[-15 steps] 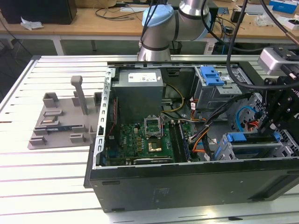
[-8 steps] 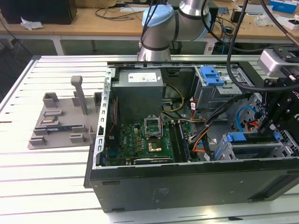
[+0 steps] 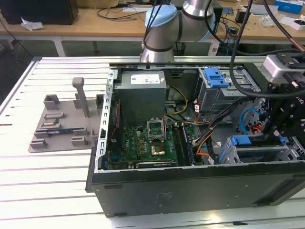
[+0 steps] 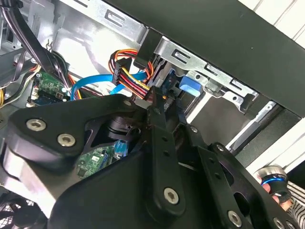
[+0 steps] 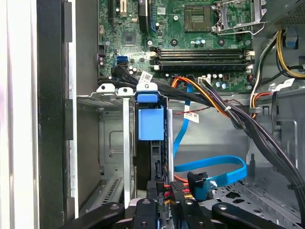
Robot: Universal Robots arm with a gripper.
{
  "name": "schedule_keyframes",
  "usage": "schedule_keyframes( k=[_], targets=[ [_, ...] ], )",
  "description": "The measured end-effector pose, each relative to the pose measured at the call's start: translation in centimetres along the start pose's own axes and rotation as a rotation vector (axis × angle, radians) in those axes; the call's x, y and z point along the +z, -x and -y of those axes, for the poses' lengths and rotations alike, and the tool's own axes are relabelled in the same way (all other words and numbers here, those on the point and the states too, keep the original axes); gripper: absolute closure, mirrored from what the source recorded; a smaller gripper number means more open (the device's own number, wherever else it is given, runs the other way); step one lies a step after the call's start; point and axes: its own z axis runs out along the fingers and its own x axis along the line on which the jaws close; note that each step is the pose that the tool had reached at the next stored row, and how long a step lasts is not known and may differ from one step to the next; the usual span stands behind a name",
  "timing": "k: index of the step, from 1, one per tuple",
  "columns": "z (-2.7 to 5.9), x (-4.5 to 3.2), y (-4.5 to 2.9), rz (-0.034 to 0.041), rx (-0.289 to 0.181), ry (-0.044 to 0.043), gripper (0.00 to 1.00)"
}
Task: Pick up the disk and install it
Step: 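Insert the first disk wire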
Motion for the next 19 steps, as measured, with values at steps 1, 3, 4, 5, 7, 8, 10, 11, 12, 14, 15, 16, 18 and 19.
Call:
schedule_keyframes(
  k=[1, 3, 4, 5, 7, 8, 10, 11, 12, 14, 15, 16, 18, 19],
  targets=[
    [-0.01, -0.31, -0.01, 0.0, 0.0, 0.0001, 0.76],
    [-0.04, -1.54, 0.0, -0.0001, 0.0, 0.0, 0.76],
    [-0.07, -2.25, 0.03, -0.0001, 0.0, 0.0, 0.76],
    [-0.08, -2.61, 0.04, -0.0001, 0.0, -0.0001, 0.77],
    [-0.1, -3.42, 0.06, -0.0001, 0.0, 0.0, 0.89],
    [-0.11, -3.82, 0.09, -0.0003, 0.0, -0.0001, 0.89],
    [-0.14, -4.61, 0.14, -0.0003, 0.0, 0.0, 0.89],
    [-0.15, -5.05, 0.16, -0.0005, 0.0, 0.0, 0.89],
    [-0.15, -5.21, 0.16, -0.0004, 0.0, 0.0, 0.89],
    [-0.15, -5.24, 0.16, -0.0004, 0.0, 0.0, 0.89],
    [-0.15, -5.24, 0.16, -0.0004, 0.0, 0.0, 0.89],
    [-0.15, -5.25, 0.16, -0.0004, 0.0, -0.0001, 0.89],
    [-0.15, -5.25, 0.16, -0.0004, 0.0, -0.0001, 0.89],
    [-0.15, -5.25, 0.16, -0.0004, 0.0, 0.0, 0.89]
  ],
)
